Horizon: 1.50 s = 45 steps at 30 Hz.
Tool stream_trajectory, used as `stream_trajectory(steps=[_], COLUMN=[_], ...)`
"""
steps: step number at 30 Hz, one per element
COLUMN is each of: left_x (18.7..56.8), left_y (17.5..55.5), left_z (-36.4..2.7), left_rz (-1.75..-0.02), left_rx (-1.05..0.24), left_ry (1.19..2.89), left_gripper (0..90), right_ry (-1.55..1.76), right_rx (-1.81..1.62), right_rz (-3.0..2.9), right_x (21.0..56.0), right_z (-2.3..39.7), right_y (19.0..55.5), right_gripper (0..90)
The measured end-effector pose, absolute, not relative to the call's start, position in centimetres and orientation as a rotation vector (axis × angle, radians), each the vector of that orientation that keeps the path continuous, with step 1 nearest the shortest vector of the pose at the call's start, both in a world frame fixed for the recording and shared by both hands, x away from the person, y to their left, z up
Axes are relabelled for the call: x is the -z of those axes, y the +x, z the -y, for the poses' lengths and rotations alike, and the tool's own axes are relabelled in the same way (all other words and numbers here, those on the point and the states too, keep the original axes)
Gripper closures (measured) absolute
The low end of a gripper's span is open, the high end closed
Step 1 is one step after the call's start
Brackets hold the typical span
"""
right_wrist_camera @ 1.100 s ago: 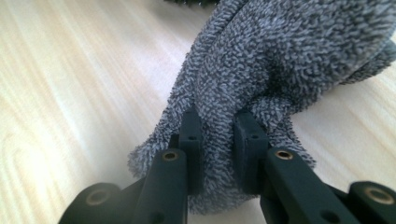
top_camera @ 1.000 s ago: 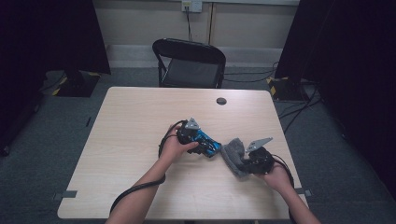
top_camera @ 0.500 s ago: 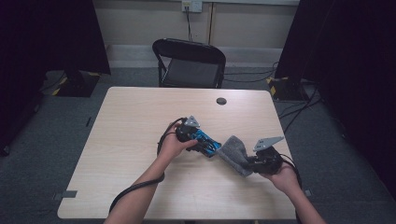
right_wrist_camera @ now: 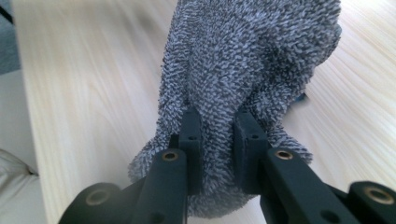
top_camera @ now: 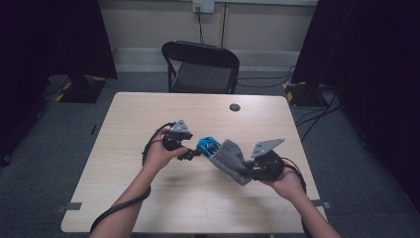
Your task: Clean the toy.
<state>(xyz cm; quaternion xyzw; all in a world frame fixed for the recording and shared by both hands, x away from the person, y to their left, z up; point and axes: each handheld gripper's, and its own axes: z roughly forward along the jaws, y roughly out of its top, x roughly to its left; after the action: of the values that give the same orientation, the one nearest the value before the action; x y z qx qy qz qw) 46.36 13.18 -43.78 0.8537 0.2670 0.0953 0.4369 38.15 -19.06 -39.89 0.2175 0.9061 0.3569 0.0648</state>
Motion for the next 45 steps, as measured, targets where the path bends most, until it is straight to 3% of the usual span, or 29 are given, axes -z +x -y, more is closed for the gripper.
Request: stream_trajectory(steps=[9, 19, 34, 39, 45], left_x=[43.1, 45.4, 46.9, 46.8, 47.0], left_y=[43.7, 40.5, 39.5, 39.6, 39.1], left_z=[-19.6, -25.0, -23.1, -21.5, -20.5], left_rz=[-0.731, -0.832, -0.760, -0.698, -0.638], left_rx=[-0.291, -0.312, -0.245, -0.215, -0.185], left_ry=[2.059, 2.020, 2.052, 2.074, 2.109], left_gripper=[19.4, 21.5, 23.5, 23.4, 20.6], right_ry=[0.460, 0.294, 0.519, 0.625, 0.667], right_rx=[-1.107, -1.017, -1.173, -1.228, -1.181], right_rz=[-2.829, -2.985, -2.830, -2.811, -2.767], right_x=[40.5, 46.2, 47.0, 47.4, 48.6], right_z=[11.8, 4.0, 5.8, 7.2, 8.2], right_y=[38.4, 39.0, 39.8, 38.5, 37.4], right_gripper=[75.7, 73.3, 23.2, 15.6, 14.9])
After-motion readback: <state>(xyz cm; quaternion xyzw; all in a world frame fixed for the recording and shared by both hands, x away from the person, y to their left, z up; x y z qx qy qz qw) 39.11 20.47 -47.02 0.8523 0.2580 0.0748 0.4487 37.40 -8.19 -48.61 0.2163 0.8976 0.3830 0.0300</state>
